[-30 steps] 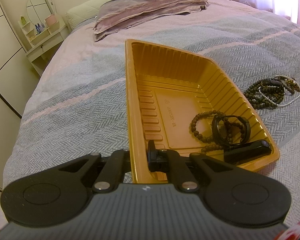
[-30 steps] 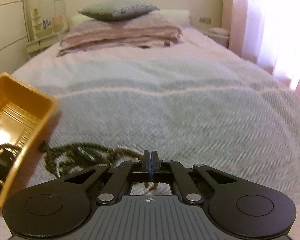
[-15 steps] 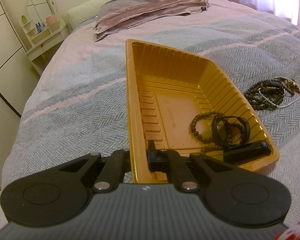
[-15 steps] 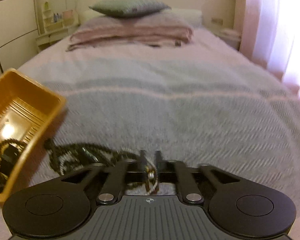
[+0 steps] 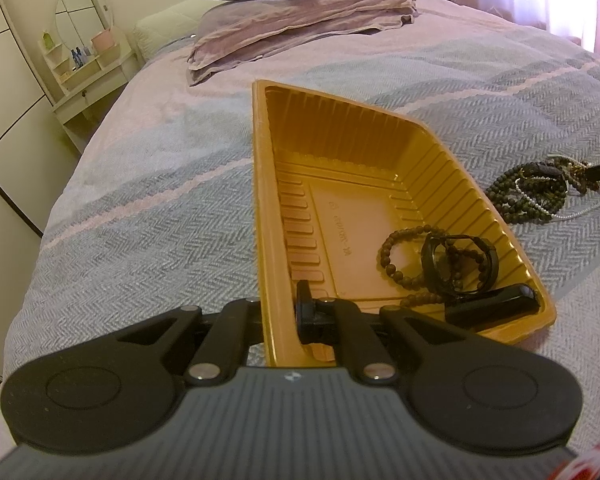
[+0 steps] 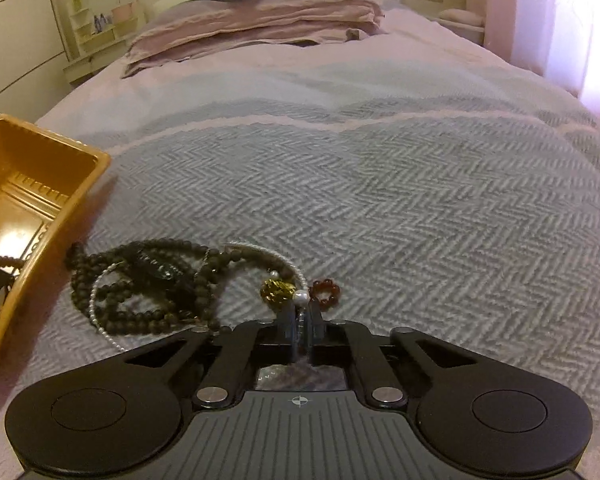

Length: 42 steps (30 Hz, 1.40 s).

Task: Organize jewelry
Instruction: 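Reach the right tool to the pile and grasp the gold-and-pearl piece, then lift the pearl necklace with the right tool and release it into the tray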

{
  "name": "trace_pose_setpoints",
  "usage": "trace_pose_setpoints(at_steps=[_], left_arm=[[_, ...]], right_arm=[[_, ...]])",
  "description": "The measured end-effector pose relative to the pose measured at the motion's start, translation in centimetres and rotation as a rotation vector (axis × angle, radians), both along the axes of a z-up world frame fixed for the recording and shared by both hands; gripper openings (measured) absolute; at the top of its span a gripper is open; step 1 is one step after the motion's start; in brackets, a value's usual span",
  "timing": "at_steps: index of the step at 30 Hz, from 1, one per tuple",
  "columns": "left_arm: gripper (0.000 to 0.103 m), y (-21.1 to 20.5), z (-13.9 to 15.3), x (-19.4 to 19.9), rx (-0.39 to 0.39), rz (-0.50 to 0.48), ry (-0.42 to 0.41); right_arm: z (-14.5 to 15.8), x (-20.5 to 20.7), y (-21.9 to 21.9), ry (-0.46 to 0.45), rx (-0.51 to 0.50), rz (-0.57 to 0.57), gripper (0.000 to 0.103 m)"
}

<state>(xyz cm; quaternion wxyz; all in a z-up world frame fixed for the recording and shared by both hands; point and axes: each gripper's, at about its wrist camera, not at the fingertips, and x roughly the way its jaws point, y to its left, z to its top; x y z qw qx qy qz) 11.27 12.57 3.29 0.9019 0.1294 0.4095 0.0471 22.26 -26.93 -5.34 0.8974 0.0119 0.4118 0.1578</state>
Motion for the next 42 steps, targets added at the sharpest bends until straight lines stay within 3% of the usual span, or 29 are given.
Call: trace_pose_setpoints(at_steps=[10,29,37,42], left_arm=[[0.005,0.0,0.0,0.0,-0.002,-0.004,-0.001],[0.005,0.1,-0.1,0.0,-0.004,-0.004,-0.001],[0.005,0.0,-0.2,0.0,-0.004,-0.008,-0.001],[0.005,0.1,-0.1,-0.1,-0.004,-0.008,0.000]], right_arm=[[6.8,-3.2,-0.5,-0.154,0.000,0.006,0.002],[19.4,-6.1,3.4,-0.441,-0.003,0.170,0.002],[21.9,-6.6,6.6,-0.481,-0.019,0.277,0.002],[22.3,-7.1,9.8,-0.463,0.036,0.374,0.002]])
